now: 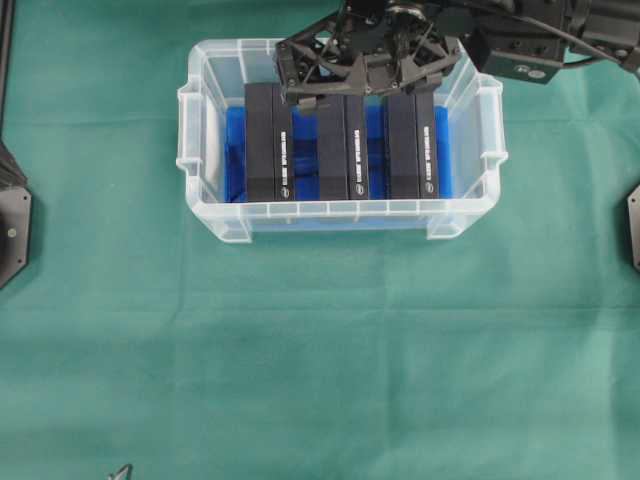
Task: Take the box out of the case with the right arm.
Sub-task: 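Move the open right gripper over the middle black box in the bin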
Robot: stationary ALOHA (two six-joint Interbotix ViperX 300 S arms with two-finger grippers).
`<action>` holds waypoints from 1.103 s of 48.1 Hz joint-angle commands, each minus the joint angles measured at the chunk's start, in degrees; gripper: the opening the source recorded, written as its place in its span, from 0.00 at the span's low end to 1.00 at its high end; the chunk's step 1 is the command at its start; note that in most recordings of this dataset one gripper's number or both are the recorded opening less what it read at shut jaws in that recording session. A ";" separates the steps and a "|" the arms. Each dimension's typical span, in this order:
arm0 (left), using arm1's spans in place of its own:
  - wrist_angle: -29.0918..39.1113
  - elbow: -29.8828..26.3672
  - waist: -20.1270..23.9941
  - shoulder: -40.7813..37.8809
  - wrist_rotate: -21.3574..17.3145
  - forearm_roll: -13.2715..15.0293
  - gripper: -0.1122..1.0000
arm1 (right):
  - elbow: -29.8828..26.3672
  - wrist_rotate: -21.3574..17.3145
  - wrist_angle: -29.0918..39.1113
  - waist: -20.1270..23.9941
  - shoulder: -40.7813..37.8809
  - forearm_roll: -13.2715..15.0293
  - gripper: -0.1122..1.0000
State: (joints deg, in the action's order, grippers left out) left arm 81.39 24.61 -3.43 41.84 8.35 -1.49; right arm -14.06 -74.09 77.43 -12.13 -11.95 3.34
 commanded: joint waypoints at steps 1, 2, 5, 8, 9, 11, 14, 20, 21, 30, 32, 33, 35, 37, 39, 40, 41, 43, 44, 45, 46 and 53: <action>-0.18 -1.49 -0.18 0.00 -0.09 -0.09 0.10 | -1.41 0.09 -0.79 0.26 1.05 -0.09 0.93; -0.09 -1.49 -0.18 0.00 -0.09 -0.09 0.10 | -1.41 0.09 -0.97 0.26 0.97 -0.09 0.93; -0.09 -1.49 -0.26 0.00 -0.09 -0.09 0.10 | -1.41 0.18 -1.41 0.26 0.97 -0.09 0.93; -0.09 -1.49 -0.26 0.00 -0.09 -0.09 0.10 | -1.41 0.18 -1.85 0.26 0.79 -0.09 0.93; -0.09 -1.49 -0.18 0.00 -0.09 -0.09 0.10 | -1.41 0.18 -1.85 0.26 0.79 -0.09 0.93; -0.09 -1.49 -0.18 0.00 -0.09 -0.09 0.10 | -1.49 0.18 -1.93 0.26 0.79 -0.18 0.93; -0.09 -1.49 -0.18 0.00 -0.09 -0.09 0.10 | -1.41 0.26 -1.93 0.26 0.70 -0.18 0.93; -0.09 -1.49 -0.18 -0.09 -0.09 -0.09 0.10 | -1.41 0.26 -1.93 0.26 0.70 -0.18 0.93; -0.09 -1.49 -0.18 0.00 -0.09 -0.09 0.10 | -1.41 0.26 -1.85 0.26 0.70 -0.18 0.93; -0.09 -1.49 -0.18 -0.09 -0.09 -0.09 0.10 | -1.41 0.26 -1.85 0.26 0.62 -0.26 0.93; -0.09 -1.49 -0.18 -0.09 -0.09 -0.09 0.10 | -1.41 0.26 -1.85 0.26 0.62 -0.26 0.93; -0.09 -1.49 -0.18 -0.09 -0.09 -0.09 0.10 | -1.41 0.26 -1.76 0.26 0.62 -0.35 0.93; -0.09 -1.49 -0.18 -0.09 -0.09 -0.09 0.10 | -1.41 0.26 -1.76 0.26 0.53 -0.26 0.93; -0.09 -1.49 -0.18 -0.09 -0.09 -0.09 0.10 | -1.41 0.26 -1.76 0.26 0.53 -0.35 0.93; -0.09 -1.49 -0.18 -0.09 -0.09 -0.09 0.10 | -1.41 0.26 -1.76 0.26 0.53 -0.26 0.93; -0.09 -1.49 -0.18 -0.09 -0.09 -0.09 0.10 | -1.41 0.26 -1.76 0.26 0.53 -0.35 0.93; -0.18 -1.49 -0.18 -0.09 -0.09 -0.09 0.10 | -1.41 0.26 -1.85 0.26 0.53 -0.26 0.93; -0.09 -1.49 -0.18 -0.09 -0.09 -0.09 0.10 | -1.41 0.26 -1.76 0.26 0.62 -0.35 0.93; -0.09 -1.49 -0.18 -0.09 -0.09 -0.09 0.10 | -1.41 0.26 -1.76 0.26 0.53 -0.26 0.93; -0.09 -1.49 -0.18 -0.09 -0.09 -0.09 0.10 | -1.41 0.26 -1.76 0.26 0.53 -0.26 0.93; -0.09 -1.49 -0.18 -0.09 -0.09 -0.09 0.10 | -1.41 0.26 -1.76 0.26 0.53 -0.35 0.93; -0.09 -1.49 -0.18 -0.09 -0.09 -0.09 0.10 | -1.41 0.26 -1.76 0.26 0.53 -0.35 0.93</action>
State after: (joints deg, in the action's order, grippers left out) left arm 81.47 24.61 -3.43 41.84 8.35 -1.41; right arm -14.06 -73.92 75.94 -12.04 -12.39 3.08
